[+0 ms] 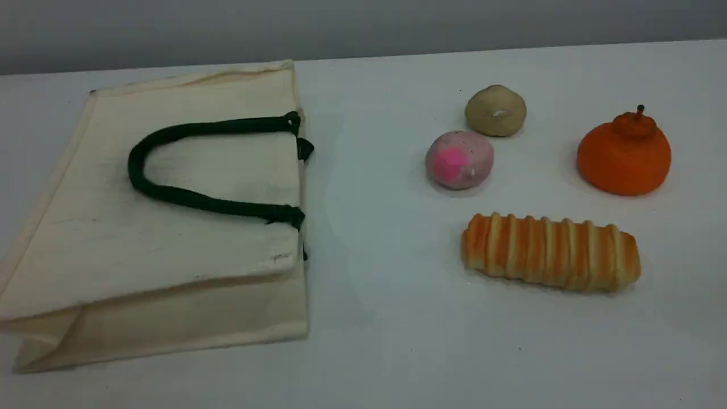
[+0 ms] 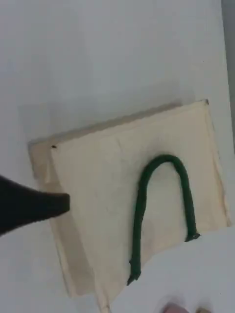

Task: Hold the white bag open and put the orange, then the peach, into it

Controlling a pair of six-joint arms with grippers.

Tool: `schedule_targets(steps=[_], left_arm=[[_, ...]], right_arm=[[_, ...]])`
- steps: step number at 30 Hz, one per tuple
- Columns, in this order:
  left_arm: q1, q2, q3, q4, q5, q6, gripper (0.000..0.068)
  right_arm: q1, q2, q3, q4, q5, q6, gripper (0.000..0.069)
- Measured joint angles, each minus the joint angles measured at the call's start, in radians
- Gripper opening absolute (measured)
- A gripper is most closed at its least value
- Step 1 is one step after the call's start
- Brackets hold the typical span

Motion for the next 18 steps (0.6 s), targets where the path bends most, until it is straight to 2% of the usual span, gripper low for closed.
schedule_targets(steps=[10,15,18], left_arm=[[-0.002,0.003,-0.002,0.002,-0.001,-0.006,0.0467],[-0.002,0.059,-0.028,0.000,0.001,-0.055,0.0467],[-0.002,0.114,-0.055,0.004,-0.011,-0.061,0.0467]], right_arm=[[0.001,0.000,0.000,0.026,-0.007,-0.003,0.0505],[0.001,0.011,-0.004,0.073,-0.011,-0.061,0.0505],[0.001,0.072,-0.021,0.118,-0.056,-0.104,0.0505]])
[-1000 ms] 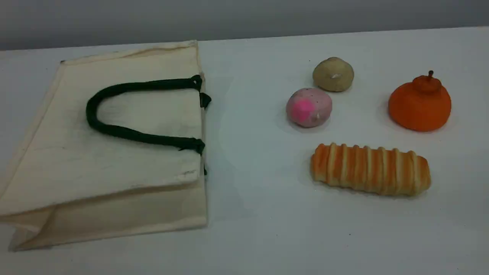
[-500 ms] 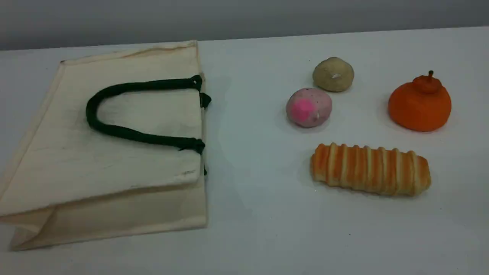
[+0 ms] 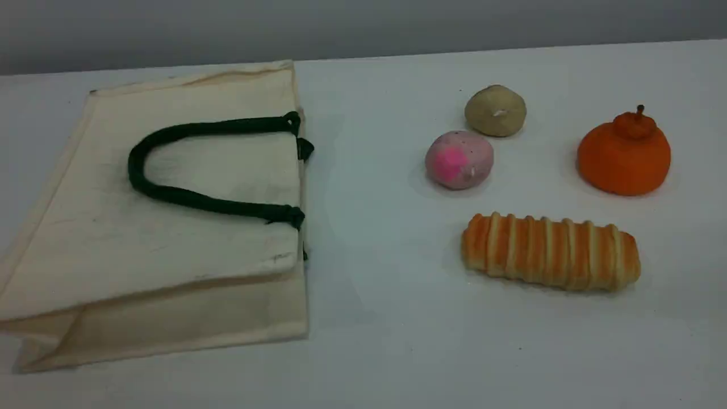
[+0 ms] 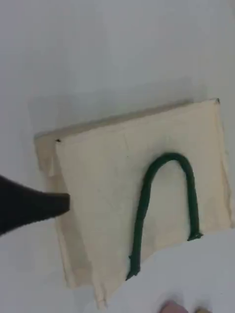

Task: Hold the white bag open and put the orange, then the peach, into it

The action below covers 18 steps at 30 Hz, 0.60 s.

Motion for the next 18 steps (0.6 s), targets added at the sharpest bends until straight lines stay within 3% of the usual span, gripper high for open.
schedule_targets(steps=[11,18], left_arm=[[0.000,0.338,-0.089,0.000,-0.106,-0.078,0.0467],[0.000,0.614,-0.092,-0.001,-0.233,-0.099,0.0467]], right_arm=[[0.000,0.352,-0.001,0.308,-0.291,-0.254,0.0505],[0.000,0.634,-0.001,0.569,-0.372,-0.486,0.0505]])
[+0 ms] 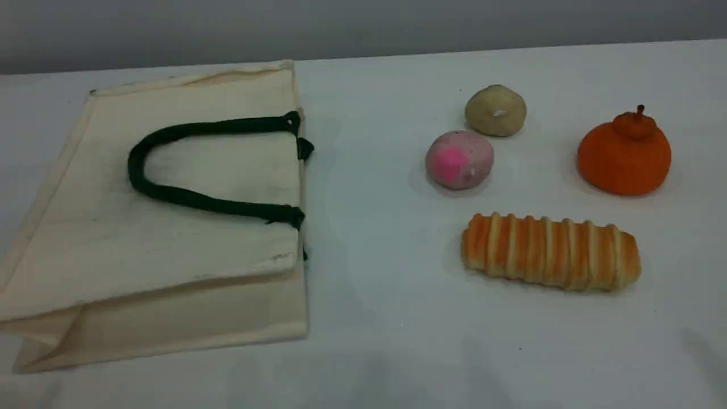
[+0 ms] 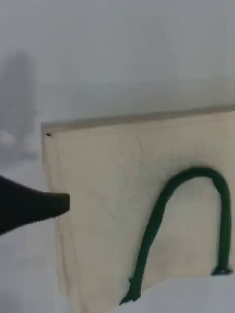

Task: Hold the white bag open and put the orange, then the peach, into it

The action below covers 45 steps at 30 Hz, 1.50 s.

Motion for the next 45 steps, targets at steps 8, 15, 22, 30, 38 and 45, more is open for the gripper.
schedule_targets(steps=[8,15,22,30,38,45], left_arm=[[0.001,0.312,-0.006,0.002,-0.202,-0.047,0.0467],[0.001,0.606,-0.105,0.029,-0.298,-0.047,0.0467],[0.001,0.826,-0.203,0.026,-0.368,-0.070,0.0467],[0.001,1.005,-0.305,0.022,-0.376,-0.070,0.0467],[0.001,1.107,-0.373,0.015,-0.379,-0.070,0.0467],[0.000,1.161,-0.379,-0.008,-0.407,-0.069,0.0467]], right_arm=[[0.000,0.186,-0.014,0.259,0.001,-0.244,0.0505],[0.000,0.300,-0.055,0.329,-0.058,-0.303,0.0505],[0.000,0.410,-0.090,0.372,-0.075,-0.340,0.0505],[0.000,0.490,-0.090,0.483,-0.082,-0.464,0.0505],[0.000,0.496,-0.089,0.513,-0.116,-0.501,0.0505],[0.000,0.522,-0.089,0.538,-0.128,-0.531,0.0505]])
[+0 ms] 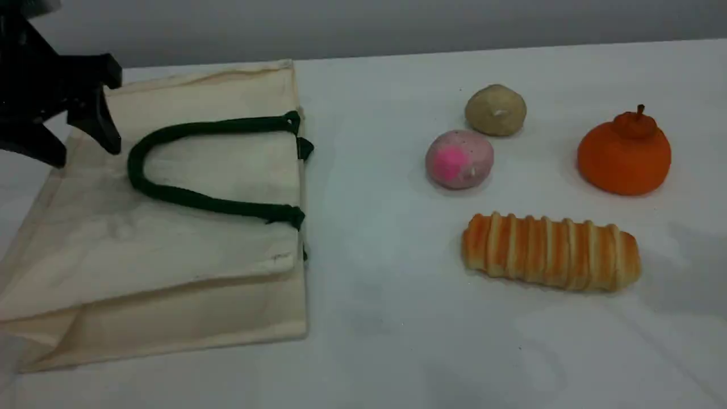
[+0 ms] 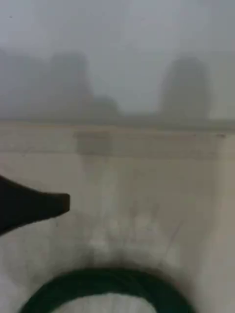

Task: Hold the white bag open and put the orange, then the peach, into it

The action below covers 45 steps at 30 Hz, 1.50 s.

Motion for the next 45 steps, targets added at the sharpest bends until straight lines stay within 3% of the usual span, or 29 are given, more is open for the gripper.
schedule_targets(steps=[7,34,38,43,45], left_arm=[[-0.028,0.063,-0.023,0.000,-0.030,0.000,0.0467],[-0.049,0.242,-0.088,-0.029,-0.088,0.014,0.0461],[-0.049,0.249,-0.088,-0.029,-0.075,0.012,0.0374],[-0.049,0.251,-0.088,-0.029,-0.075,0.012,0.0120],[-0.049,0.252,-0.088,-0.028,-0.081,0.012,0.0081]], right_arm=[[0.000,0.023,0.000,0.022,-0.003,-0.028,0.0505],[0.000,0.022,0.000,0.041,-0.011,-0.037,0.0505],[0.000,0.022,0.000,0.041,-0.011,-0.037,0.0505],[0.000,0.022,0.000,0.049,-0.011,-0.038,0.0505],[0.000,0.022,0.000,0.050,-0.011,-0.038,0.0505]])
